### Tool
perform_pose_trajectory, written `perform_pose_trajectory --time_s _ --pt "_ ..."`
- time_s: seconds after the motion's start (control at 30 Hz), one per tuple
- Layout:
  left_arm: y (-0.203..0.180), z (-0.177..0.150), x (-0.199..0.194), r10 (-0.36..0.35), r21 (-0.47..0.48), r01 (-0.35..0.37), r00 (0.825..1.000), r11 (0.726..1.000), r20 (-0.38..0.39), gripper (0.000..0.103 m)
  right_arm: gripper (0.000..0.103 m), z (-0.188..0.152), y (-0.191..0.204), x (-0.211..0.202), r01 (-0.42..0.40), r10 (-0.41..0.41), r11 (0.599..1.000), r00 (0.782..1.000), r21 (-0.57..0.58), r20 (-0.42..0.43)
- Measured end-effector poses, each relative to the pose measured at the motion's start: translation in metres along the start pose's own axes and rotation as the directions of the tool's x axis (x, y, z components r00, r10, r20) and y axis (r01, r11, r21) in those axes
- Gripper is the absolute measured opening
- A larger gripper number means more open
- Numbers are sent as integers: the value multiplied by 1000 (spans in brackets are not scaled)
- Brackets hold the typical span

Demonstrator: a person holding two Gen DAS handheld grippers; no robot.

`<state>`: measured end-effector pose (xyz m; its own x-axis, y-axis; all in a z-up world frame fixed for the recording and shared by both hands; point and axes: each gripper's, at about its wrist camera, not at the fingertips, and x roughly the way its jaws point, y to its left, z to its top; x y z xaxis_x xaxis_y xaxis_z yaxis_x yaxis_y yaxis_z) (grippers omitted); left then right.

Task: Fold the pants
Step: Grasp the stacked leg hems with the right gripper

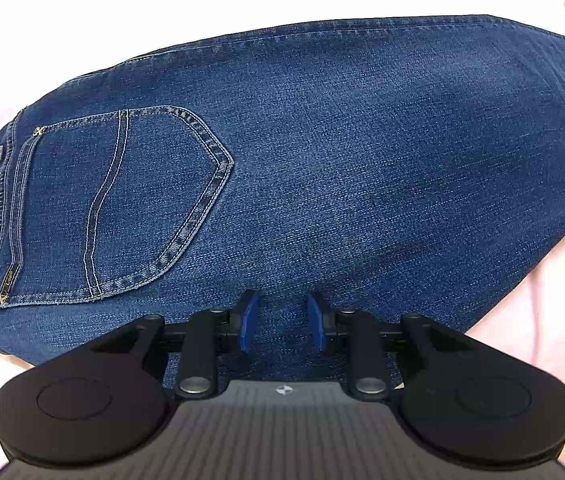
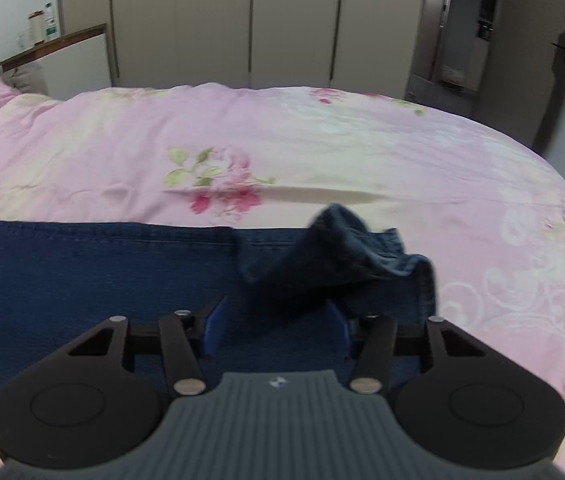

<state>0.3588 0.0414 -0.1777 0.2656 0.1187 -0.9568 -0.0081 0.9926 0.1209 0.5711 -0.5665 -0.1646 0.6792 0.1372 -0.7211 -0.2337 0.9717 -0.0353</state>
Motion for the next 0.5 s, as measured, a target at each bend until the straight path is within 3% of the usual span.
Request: perform_pose_trajectory --time_s 0.1,0.2,0.27,0.37,0.5 --pt "0 -1 0 -2 2 2 1000 1000 -1 33 34 6 8 36 84 -84 996 994 -4 -66" --pt "2 1 -1 -10 0 10 1000 1000 -10 33 29 16 -13 57 124 -119 985 992 122 -47" --pt "3 3 0 -10 -1 10 1000 1000 -15 33 31 22 -24 61 149 -148 971 989 187 -22" --pt "2 3 0 -8 4 8 1000 1000 -14 33 31 29 -31 58 282 -288 941 958 185 7" --pt "5 0 -2 -14 -11 14 1000 1000 1 33 34 21 -62 28 276 -288 921 958 276 5"
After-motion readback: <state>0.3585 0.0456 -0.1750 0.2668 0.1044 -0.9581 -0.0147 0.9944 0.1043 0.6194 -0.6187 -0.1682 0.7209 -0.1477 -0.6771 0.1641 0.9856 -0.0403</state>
